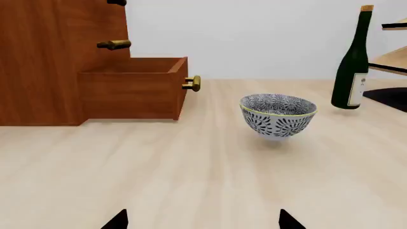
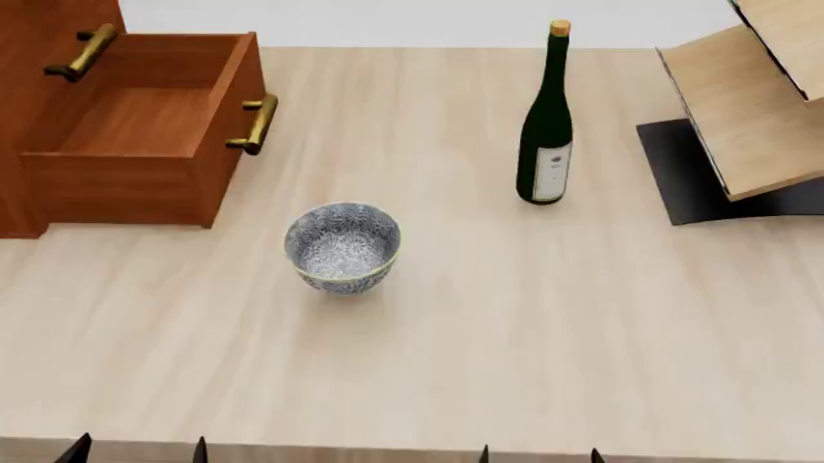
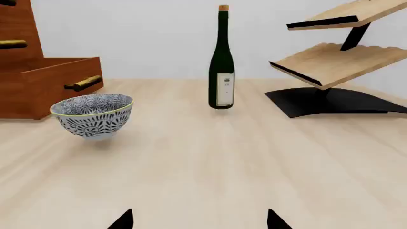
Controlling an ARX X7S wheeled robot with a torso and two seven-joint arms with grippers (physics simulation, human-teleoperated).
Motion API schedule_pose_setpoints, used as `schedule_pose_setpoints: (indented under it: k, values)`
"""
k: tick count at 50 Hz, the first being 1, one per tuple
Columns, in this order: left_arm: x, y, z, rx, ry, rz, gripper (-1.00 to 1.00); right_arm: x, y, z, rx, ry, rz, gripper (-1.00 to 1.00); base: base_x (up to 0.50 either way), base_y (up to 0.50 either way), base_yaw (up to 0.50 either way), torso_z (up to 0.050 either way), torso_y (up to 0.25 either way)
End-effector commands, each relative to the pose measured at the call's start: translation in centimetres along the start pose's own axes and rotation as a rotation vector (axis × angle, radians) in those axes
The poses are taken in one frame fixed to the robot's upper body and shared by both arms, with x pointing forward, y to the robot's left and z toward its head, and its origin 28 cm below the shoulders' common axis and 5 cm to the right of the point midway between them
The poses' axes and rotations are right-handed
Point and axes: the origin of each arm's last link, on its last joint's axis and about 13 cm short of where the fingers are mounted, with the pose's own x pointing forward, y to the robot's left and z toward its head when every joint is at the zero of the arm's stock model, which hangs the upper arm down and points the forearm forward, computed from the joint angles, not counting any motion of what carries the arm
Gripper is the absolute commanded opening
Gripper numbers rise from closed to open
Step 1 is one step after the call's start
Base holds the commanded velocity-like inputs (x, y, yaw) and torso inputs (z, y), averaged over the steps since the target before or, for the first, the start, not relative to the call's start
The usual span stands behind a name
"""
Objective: Put the wine bottle in the bottom drawer of the cabinet.
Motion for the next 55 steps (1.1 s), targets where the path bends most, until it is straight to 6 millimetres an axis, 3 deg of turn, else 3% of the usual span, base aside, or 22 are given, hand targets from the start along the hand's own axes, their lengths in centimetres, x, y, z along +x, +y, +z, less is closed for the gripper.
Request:
schedule_pose_setpoints:
  k: [1,15,55]
  values:
    - [0.00,0.01,0.00,0.000,0.000,0.000,1.00,0.00,0.03,0.00,0.000,0.000,0.000,1.00,0.00,0.00,0.00,0.000,0.000]
    - [-0.05,0.12,0.06,0.024,-0.014,0.015,1.00,0.28,0.18,-0.16,-0.020,0.004,-0.003,1.00,0.00,0.00,0.00,0.001,0.000]
    - [0.02,0.19,0.06,0.017,-0.015,0.021,1.00,0.28,0.27,-0.10,-0.047,-0.007,-0.001,1.00,0.00,0.00,0.00,0.050,-0.032]
